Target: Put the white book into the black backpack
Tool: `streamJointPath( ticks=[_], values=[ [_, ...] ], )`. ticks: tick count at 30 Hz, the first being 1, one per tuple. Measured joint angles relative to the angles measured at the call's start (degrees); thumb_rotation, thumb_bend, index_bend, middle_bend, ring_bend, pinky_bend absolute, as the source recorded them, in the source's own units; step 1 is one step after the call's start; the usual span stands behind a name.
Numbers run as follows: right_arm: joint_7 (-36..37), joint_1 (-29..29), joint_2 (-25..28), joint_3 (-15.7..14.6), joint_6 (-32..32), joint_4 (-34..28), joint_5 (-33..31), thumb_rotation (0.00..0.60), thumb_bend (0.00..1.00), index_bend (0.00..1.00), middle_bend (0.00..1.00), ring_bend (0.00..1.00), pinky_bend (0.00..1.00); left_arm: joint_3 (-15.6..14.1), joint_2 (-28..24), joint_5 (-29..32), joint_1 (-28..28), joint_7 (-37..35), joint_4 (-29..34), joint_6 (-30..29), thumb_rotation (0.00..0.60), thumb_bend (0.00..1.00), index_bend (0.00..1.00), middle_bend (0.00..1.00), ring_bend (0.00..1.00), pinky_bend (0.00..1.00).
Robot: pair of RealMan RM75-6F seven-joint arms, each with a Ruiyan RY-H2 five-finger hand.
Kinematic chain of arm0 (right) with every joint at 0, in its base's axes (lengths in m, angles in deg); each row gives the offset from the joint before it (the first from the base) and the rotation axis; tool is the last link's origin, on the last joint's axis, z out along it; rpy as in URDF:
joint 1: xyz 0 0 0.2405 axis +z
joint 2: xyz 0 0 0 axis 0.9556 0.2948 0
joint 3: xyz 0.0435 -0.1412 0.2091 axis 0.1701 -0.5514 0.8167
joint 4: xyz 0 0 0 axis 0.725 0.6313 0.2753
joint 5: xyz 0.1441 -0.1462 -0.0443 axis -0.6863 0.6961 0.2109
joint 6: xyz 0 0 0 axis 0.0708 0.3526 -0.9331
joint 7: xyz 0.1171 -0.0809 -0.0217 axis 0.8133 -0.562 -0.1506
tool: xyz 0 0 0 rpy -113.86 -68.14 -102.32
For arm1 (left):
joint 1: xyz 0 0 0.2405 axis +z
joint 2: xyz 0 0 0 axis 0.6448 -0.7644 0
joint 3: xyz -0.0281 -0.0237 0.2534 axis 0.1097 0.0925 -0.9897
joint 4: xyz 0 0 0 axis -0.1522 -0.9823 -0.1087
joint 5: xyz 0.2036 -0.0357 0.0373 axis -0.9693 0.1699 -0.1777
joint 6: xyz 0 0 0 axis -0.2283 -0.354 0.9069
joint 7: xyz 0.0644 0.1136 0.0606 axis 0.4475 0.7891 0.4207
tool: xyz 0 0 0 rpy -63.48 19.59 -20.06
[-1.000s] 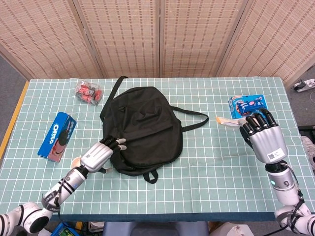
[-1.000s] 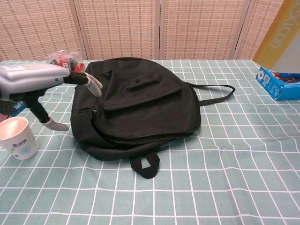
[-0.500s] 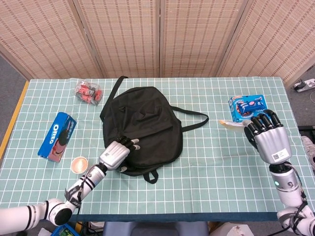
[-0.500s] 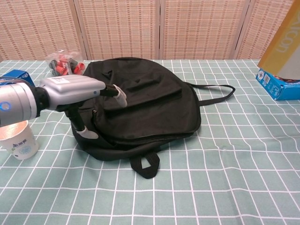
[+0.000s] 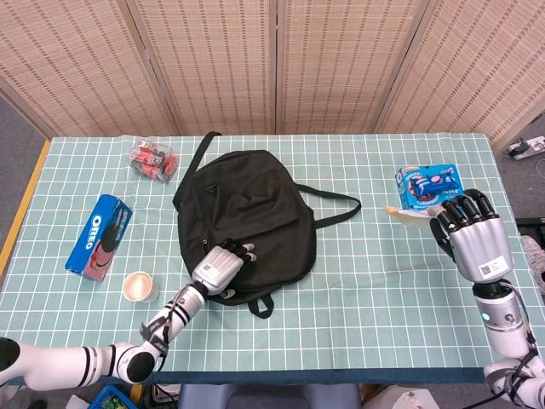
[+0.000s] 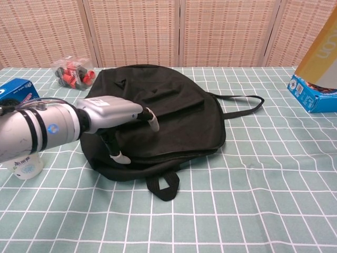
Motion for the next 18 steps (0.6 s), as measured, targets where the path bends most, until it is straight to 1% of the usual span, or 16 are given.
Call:
streamJointPath(
  ticks=[7, 14, 15, 17, 18],
  values=[
    [1.33, -0.22, -0.11, 0.08, 0.02, 0.77, -0.24, 0.6, 0.52, 0.85, 0.6, 0.44, 0.35, -0.95, 2.33, 4.2, -2.2, 2.57, -1.55, -1.67, 0.6, 0.19, 0.27, 0.13, 0.16, 0.12],
    [1.62, -0.23, -0.32, 0.24, 0.07, 1.0, -0.25, 0.6, 0.52, 0.85, 0.6, 0.44, 0.35, -0.11, 4.3, 4.73, -2.67, -0.68, -4.09, -2.24, 0.6, 0.19, 0.34, 0.15, 0.18, 0.15],
    [1.63, -0.23, -0.32, 0.25, 0.07, 0.98, -0.25, 0.6, 0.52, 0.85, 0.6, 0.44, 0.35, 0.14, 4.66, 4.52, -2.67, -1.68, -4.69, -2.27, 0.6, 0.21, 0.36, 0.16, 0.19, 0.16],
    [1.61, -0.23, -0.3, 0.35, 0.07, 0.99, -0.31, 0.6, 0.52, 0.85, 0.6, 0.44, 0.35, 0.47, 5.17, 3.77, -2.63, -3.35, -5.63, -2.34, 0.6, 0.3, 0.39, 0.18, 0.21, 0.17],
    [1.66, -0.23, -0.28, 0.38, 0.09, 0.96, -0.33, 0.6, 0.52, 0.85, 0.6, 0.44, 0.35, 0.65, 5.46, 3.02, -2.55, -4.6, -6.21, -2.36, 0.6, 0.38, 0.42, 0.2, 0.22, 0.18]
  ],
)
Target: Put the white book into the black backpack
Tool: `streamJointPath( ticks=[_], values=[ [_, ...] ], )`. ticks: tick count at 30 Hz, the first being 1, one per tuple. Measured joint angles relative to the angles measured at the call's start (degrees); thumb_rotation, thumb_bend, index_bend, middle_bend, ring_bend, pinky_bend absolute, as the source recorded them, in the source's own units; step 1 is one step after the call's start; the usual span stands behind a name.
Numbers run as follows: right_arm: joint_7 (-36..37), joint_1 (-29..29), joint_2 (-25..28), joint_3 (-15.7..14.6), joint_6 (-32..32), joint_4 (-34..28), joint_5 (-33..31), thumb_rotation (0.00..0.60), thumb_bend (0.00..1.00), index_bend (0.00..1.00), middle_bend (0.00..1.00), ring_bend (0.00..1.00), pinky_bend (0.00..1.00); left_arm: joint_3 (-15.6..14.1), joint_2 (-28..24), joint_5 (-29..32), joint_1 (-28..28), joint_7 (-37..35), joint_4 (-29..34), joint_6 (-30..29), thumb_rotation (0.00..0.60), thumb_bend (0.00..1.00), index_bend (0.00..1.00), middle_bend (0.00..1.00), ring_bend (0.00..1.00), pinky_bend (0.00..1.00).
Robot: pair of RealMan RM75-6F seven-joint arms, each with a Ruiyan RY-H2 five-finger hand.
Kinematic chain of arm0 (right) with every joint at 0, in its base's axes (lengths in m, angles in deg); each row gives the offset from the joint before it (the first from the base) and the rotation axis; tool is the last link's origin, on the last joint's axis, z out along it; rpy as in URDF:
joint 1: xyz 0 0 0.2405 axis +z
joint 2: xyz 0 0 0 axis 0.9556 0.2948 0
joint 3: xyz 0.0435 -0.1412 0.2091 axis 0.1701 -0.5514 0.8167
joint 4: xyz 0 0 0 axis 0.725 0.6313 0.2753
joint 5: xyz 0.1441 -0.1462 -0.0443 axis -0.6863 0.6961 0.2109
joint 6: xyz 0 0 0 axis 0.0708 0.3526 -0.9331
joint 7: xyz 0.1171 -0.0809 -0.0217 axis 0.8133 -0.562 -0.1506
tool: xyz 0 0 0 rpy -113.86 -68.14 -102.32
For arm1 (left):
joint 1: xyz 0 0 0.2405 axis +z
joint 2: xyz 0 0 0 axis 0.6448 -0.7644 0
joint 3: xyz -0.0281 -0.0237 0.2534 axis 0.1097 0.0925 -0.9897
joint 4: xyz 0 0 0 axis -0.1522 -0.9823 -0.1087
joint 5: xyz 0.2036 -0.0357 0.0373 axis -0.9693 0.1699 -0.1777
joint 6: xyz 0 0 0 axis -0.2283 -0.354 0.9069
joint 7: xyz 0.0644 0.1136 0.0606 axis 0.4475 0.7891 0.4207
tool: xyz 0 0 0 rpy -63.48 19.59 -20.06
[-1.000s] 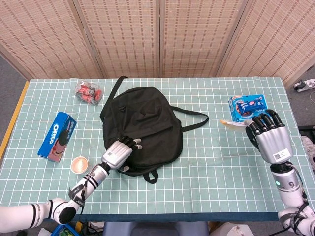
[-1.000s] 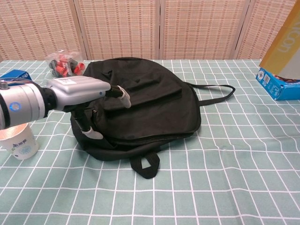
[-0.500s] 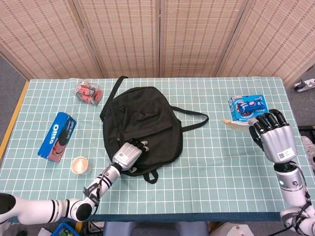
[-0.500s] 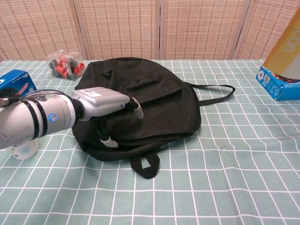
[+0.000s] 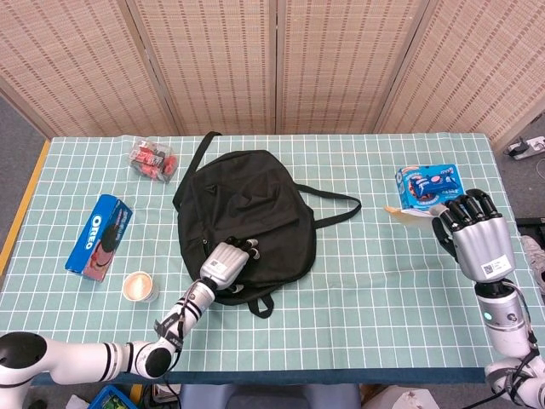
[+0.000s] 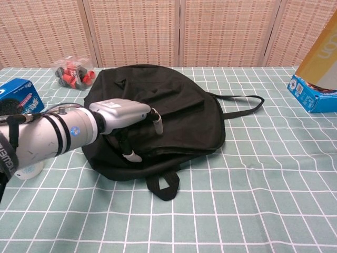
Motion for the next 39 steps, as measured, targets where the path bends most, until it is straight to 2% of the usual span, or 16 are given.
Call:
streamJointPath(
  ticks=[4, 8, 13, 17, 24, 30, 35, 39],
  values=[
    [0.47, -0.02, 0.16, 0.2, 0.3, -0.33, 0.01, 0.6, 0.52, 0.85, 0.6, 0.44, 0.35, 0.3, 0.68, -3.7, 0.42, -4.13, -2.01, -0.2, 0.6, 0.61, 0.52, 0.24, 0.25, 0.19],
    [1.29, -0.08, 0.73, -0.08, 0.42, -1.6, 0.61, 0.6, 0.52, 0.85, 0.6, 0.44, 0.35, 0.87, 1.29, -7.0, 1.11, -8.15, -3.51, -1.32, 0.6, 0.71, 0.65, 0.3, 0.28, 0.2],
    [2.18, -0.29, 1.39, -1.35, 0.89, -3.95, 2.79, 0.6, 0.52, 0.86, 0.61, 0.45, 0.37, 3.1, 1.67, -9.51, 2.29, -14.3, -3.94, -3.94, 0.6, 0.73, 0.71, 0.32, 0.29, 0.2],
    [3.3, -0.16, 2.12, -2.53, 1.25, -7.5, 5.48, 0.6, 0.52, 0.86, 0.61, 0.45, 0.37, 6.44, 0.69, -9.26, 2.96, -18.11, -2.47, -4.84, 0.6, 0.73, 0.71, 0.32, 0.29, 0.2],
    [4.1, 0.71, 4.56, -4.32, 1.49, -13.72, 11.22, 0.6, 0.52, 0.86, 0.61, 0.45, 0.38, 11.79, -1.94, -4.14, 3.18, -20.68, 2.27, -5.47, 0.6, 0.73, 0.68, 0.32, 0.29, 0.2],
    [4.63, 1.3, 6.39, -6.09, 0.54, -18.13, 15.17, 0.6, 0.52, 0.86, 0.61, 0.46, 0.39, 14.73, -3.59, 1.72, 2.49, -21.23, 4.54, -4.85, 0.6, 0.73, 0.66, 0.32, 0.29, 0.24],
    [3.53, 3.19, 6.26, -6.38, -3.68, -19.47, 16.32, 0.6, 0.52, 0.86, 0.61, 0.46, 0.39, 16.52, -5.21, 6.38, 1.51, -21.51, 5.99, -4.01, 0.6, 0.73, 0.66, 0.32, 0.29, 0.24],
    [2.68, 6.37, 4.12, -5.78, -8.51, -19.32, 16.59, 0.6, 0.52, 0.86, 0.61, 0.46, 0.39, 17.1, -6.19, 8.75, 1.06, -22.19, 6.78, -3.43, 0.6, 0.73, 0.65, 0.32, 0.29, 0.24]
  ],
)
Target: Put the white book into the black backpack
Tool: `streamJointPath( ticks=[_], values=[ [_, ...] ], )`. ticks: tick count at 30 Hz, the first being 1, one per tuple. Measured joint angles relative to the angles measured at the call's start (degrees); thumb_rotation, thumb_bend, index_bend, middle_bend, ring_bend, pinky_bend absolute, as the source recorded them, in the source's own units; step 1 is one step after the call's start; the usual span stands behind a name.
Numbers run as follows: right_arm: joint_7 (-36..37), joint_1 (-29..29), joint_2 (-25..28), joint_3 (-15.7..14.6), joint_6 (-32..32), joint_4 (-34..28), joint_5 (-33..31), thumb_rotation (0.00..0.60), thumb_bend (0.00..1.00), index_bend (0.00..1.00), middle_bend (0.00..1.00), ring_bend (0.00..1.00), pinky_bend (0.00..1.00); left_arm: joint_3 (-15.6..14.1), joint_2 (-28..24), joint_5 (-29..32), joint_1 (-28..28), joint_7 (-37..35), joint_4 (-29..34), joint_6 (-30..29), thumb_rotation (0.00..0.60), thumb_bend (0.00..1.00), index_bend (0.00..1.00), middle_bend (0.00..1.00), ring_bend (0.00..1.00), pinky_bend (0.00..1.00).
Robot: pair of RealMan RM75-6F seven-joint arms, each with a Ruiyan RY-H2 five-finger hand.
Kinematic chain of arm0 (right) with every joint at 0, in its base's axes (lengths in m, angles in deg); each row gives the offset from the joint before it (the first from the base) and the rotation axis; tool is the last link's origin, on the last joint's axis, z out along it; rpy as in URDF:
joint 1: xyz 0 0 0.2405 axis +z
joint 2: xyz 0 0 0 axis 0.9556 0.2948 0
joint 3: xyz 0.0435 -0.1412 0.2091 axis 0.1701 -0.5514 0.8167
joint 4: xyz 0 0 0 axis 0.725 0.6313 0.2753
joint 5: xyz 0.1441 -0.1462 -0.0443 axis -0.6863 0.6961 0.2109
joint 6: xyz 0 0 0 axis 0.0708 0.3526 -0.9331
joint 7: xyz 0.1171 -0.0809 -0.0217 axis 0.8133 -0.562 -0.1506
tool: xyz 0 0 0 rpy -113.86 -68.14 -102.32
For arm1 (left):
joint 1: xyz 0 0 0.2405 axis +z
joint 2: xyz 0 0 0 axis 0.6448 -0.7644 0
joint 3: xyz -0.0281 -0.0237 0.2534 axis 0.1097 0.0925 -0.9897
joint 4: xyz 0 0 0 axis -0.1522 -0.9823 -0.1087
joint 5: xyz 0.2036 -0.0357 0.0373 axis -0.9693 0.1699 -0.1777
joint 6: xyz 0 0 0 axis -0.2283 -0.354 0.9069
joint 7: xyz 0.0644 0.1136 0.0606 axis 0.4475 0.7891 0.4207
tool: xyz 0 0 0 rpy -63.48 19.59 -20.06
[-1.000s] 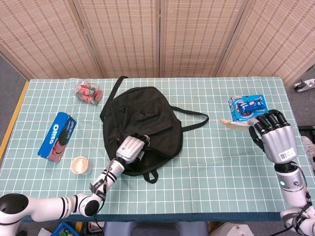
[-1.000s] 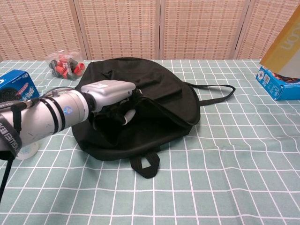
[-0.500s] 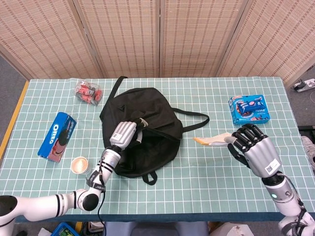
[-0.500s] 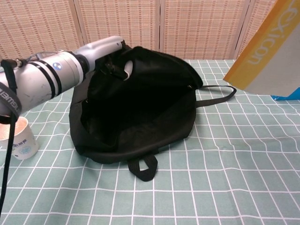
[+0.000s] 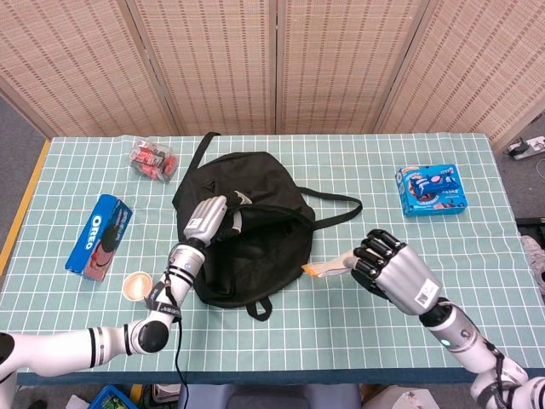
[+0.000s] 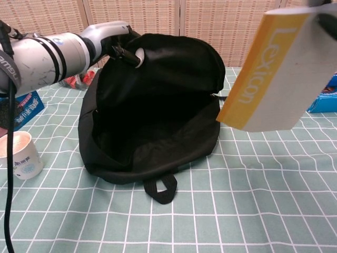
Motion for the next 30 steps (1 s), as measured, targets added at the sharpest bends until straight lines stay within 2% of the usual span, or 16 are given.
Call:
streamJointPath(
  ticks=[6, 12, 16, 20, 30],
  values=[
    [-0.75, 6.66, -6.57, 1.89, -4.91, 4.88, 1.15, 0.6, 0.52, 0.87, 0.61, 0.46, 0.39, 0.57, -2.17, 3.24, -0.47, -1.81, 1.29, 1.75, 0.6, 0.73, 0.64, 0.32, 0.29, 0.24],
    [0.26, 11.9, -14.19, 3.16, -4.89, 15.14, 4.07, 0.6, 0.52, 0.87, 0.61, 0.46, 0.39, 0.08, -3.48, 4.5, -0.81, -2.61, 1.55, 2.42, 0.6, 0.72, 0.64, 0.32, 0.29, 0.24],
    [1.43, 14.93, -18.2, 3.45, -3.23, 22.04, 6.26, 0.6, 0.52, 0.87, 0.61, 0.46, 0.39, -0.3, -4.02, 4.67, -0.95, -3.11, 1.62, 2.52, 0.6, 0.72, 0.63, 0.32, 0.29, 0.24],
    [4.14, 17.71, -22.98, 3.41, 0.14, 31.49, 7.79, 0.6, 0.51, 0.87, 0.61, 0.46, 0.39, -0.81, -4.53, 4.66, -1.12, -3.68, 1.65, 2.73, 0.6, 0.72, 0.63, 0.32, 0.29, 0.24],
    [12.78, 24.68, -34.32, 2.55, 6.03, 53.29, 7.19, 0.6, 0.51, 0.87, 0.6, 0.46, 0.39, -1.78, -5.08, 5.03, -1.76, -4.58, 1.4, 2.95, 0.6, 0.72, 0.63, 0.32, 0.29, 0.24]
  ],
)
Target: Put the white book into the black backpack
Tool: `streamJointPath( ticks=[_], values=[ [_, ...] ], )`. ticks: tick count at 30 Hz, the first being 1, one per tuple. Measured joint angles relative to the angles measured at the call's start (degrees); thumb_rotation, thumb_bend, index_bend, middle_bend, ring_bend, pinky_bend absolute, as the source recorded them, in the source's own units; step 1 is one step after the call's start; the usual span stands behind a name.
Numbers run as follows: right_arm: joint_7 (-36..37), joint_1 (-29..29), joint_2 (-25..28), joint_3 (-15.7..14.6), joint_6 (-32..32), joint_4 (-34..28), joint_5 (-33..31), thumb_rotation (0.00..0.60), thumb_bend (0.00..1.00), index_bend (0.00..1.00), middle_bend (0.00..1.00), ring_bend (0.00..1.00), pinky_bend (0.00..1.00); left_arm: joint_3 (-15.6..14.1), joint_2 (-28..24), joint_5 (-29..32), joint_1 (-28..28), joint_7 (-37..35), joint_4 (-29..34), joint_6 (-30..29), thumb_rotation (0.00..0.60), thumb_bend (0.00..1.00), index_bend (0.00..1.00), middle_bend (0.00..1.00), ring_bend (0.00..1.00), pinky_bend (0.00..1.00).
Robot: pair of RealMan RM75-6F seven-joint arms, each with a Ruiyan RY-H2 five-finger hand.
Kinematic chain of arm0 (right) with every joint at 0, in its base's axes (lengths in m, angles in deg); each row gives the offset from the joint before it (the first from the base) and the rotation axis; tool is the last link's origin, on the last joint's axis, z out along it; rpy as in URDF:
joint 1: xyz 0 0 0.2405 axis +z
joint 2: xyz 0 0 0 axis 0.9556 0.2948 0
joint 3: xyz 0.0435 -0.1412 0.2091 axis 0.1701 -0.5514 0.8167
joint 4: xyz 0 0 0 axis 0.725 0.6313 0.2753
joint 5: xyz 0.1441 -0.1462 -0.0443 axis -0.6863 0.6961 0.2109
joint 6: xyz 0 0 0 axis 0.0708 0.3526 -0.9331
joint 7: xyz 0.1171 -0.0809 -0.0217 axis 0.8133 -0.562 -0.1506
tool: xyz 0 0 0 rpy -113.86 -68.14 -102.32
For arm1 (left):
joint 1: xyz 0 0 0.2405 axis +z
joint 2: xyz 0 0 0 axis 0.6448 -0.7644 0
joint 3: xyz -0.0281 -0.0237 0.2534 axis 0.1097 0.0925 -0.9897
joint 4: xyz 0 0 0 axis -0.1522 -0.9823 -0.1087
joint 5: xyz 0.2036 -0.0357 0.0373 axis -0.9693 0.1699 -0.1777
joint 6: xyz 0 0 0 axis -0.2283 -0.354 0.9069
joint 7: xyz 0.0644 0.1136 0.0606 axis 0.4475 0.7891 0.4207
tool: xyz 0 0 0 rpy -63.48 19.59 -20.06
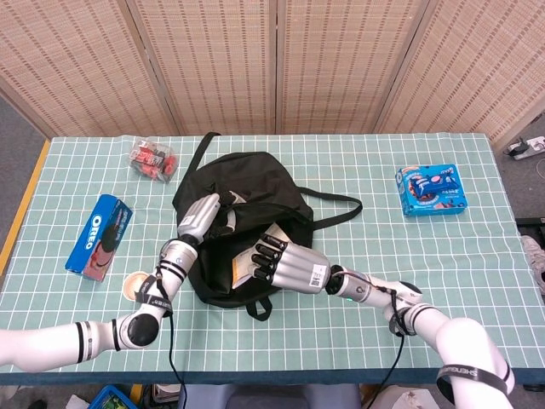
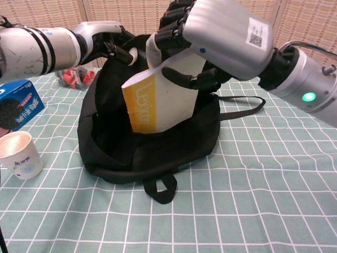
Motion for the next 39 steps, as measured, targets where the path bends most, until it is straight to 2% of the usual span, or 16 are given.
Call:
streamJointPath(
  ticks=[4, 8, 14, 20, 24, 31, 39],
  values=[
    [3.26, 1.8, -3.23, -1.36, 0.31, 5.95, -1.15, 0.6, 0.51, 0.87, 0.6, 0.46, 0.39, -0.56, -0.06, 1.1, -0.69, 0.54, -0.32, 0.16, 0.6, 0.72, 0.63, 0.32, 0.29, 0.24],
    [4.36, 2.96, -5.87, -4.11, 0.41, 11.57, -1.59, 0.6, 0.51, 0.88, 0.6, 0.46, 0.39, -0.97, 0.06, 1.44, -1.24, 0.69, -0.53, 0.26, 0.6, 0.72, 0.63, 0.32, 0.29, 0.24],
    [6.06, 2.27, -8.46, -8.0, 1.63, 16.21, -2.87, 0.6, 0.51, 0.89, 0.61, 0.45, 0.38, -1.53, 0.12, 1.86, -1.59, 1.04, -0.82, -0.47, 0.6, 0.72, 0.62, 0.32, 0.29, 0.25],
    [4.76, 0.75, -8.38, -11.89, 2.0, 17.81, -2.66, 0.6, 0.51, 0.95, 0.68, 0.45, 0.38, -2.1, -0.21, 1.99, -1.64, 1.11, -1.08, -0.6, 0.6, 0.72, 0.62, 0.32, 0.29, 0.25],
    [3.0, 0.07, -7.73, -14.23, 0.88, 18.45, -2.53, 0.6, 0.51, 0.96, 0.7, 0.46, 0.38, -2.63, -0.6, 1.59, -1.28, 0.88, -1.03, -0.72, 0.6, 0.72, 0.62, 0.32, 0.29, 0.25],
    [0.72, -0.44, -7.04, -16.94, -2.04, 18.4, -2.87, 0.6, 0.51, 0.97, 0.71, 0.51, 0.46, -3.09, -1.26, 1.05, -0.78, 0.5, -0.91, -0.97, 0.6, 0.72, 0.62, 0.32, 0.29, 0.25],
    [-1.3, -0.13, -7.46, -18.21, -6.74, 19.42, -4.37, 0.6, 0.51, 0.97, 0.71, 0.51, 0.47, -3.26, -1.9, 0.69, -0.39, -0.13, -0.29, -0.96, 0.6, 0.72, 0.62, 0.32, 0.29, 0.25]
  ],
)
